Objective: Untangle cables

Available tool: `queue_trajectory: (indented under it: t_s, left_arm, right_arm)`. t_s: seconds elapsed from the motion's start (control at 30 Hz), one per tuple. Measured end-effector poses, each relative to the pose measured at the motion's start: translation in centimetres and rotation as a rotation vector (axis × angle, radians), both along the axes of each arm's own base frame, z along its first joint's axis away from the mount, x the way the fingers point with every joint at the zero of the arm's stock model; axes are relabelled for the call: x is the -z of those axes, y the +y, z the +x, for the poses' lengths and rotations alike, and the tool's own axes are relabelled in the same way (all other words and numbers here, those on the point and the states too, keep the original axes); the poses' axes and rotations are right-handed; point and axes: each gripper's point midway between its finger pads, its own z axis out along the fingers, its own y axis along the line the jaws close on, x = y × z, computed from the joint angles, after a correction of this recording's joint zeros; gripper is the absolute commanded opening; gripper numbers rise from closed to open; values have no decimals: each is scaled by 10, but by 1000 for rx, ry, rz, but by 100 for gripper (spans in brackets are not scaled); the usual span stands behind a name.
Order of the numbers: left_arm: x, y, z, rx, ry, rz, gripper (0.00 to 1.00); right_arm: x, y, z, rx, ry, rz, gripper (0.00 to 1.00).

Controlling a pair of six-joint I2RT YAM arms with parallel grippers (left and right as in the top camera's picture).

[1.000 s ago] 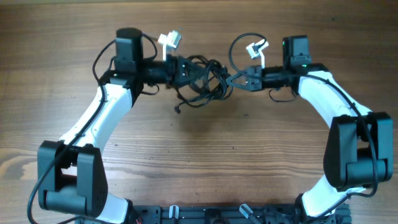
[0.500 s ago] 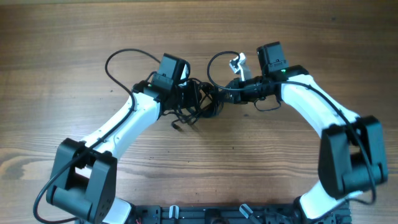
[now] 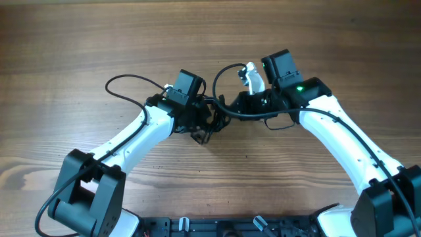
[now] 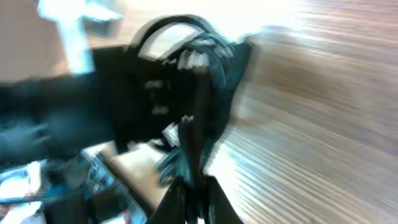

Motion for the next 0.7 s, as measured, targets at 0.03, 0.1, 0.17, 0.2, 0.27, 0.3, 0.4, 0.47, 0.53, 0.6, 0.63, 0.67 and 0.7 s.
queue_trajectory:
  t_s: [0.03,0.1,0.17,0.2,0.27,0.3,0.4,0.47,0.53,0.6,0.63,0.67,0.7]
  left_arm:
    - [-1,-2,0,2,0,-10,4]
    - [-8,-11,3,20,-5,-64,4]
    - [-14,-17,6,49,-10,-121,4]
    - [-18,-14,11,68,-30,-138,4]
    - [-7,35,26,-11,-40,-68,4]
    - [-5,57,33,-38,-51,-53,4]
    - [-21,75,50,21,-150,-113,4]
    - [-48,51,53,180,-254,-233,4]
    - [-75,23,47,369,-357,-371,4]
    - [-88,8,38,489,-413,-443,4]
    - [-92,4,36,534,-439,-460,4]
    - [-97,0,35,583,-478,-468,4]
    - [-101,-3,35,623,-517,-469,4]
  right_arm:
    - [5,-15,2,69,26,-59,4]
    - [8,-33,7,152,40,-116,4]
    - [9,-48,11,210,54,-142,4]
    - [12,-66,14,264,58,-191,4]
    - [12,-125,32,442,35,-284,4]
    - [10,-158,40,540,22,-320,4]
    - [5,-186,47,567,-10,-312,4]
    - [-2,-171,48,442,-59,-231,13]
    - [-14,-138,43,246,-126,-100,28]
    - [-27,-111,36,96,-188,5,37]
    - [-32,-99,32,33,-216,41,44]
    - [-37,-89,27,-18,-241,68,46]
    - [-43,-81,23,-61,-267,88,47]
